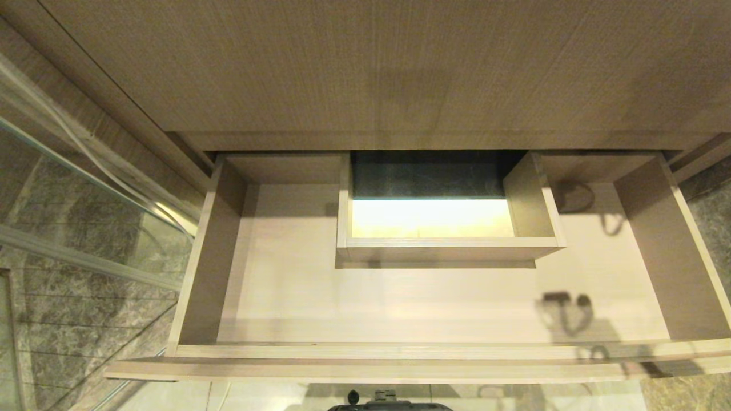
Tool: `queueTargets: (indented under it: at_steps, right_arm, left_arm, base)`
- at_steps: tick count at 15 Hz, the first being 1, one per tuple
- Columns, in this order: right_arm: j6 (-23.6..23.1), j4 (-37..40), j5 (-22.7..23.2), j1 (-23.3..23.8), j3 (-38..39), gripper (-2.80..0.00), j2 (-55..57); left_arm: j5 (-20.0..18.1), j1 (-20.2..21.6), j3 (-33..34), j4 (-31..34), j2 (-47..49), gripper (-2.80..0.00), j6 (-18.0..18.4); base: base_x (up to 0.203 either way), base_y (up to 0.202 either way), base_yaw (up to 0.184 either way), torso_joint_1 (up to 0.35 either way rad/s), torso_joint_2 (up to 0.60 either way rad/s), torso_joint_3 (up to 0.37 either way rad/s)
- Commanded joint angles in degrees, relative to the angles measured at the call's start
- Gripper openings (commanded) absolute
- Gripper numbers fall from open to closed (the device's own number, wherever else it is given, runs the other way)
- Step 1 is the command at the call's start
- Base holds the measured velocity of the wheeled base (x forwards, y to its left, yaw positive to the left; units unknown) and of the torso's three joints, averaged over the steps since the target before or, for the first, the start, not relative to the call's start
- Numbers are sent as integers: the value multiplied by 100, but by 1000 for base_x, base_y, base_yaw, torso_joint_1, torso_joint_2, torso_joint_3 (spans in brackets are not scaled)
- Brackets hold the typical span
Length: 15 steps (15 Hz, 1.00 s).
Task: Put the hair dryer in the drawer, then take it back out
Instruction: Pick up the hairdryer
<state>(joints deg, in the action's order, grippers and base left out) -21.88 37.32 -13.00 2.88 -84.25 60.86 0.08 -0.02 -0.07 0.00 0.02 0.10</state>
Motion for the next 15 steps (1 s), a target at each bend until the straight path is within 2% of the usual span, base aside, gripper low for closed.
queueTargets:
  at_steps: [1,4,7,15]
  right_arm:
    - [-22,61,15,11,-88,-280,-124]
    - [-5,-193,-24,84,-83,-280,-266]
    - [9,-227,-38,379,-21,-280,-373]
    - [237,-319,-18,670,-1212,-280,-43]
  left_arm:
    - [1,2,-1,0,-2,-280,-1]
    - [1,2,-1,0,-2,-280,-1]
    - [1,-3,-1,0,-2,-280,-1]
    - [1,2,-1,0,-2,-280,-1]
  base:
    - [0,0,0,0,0,0]
    - [0,0,0,0,0,0]
    - [0,0,0,0,0,0]
    - [0,0,0,0,0,0]
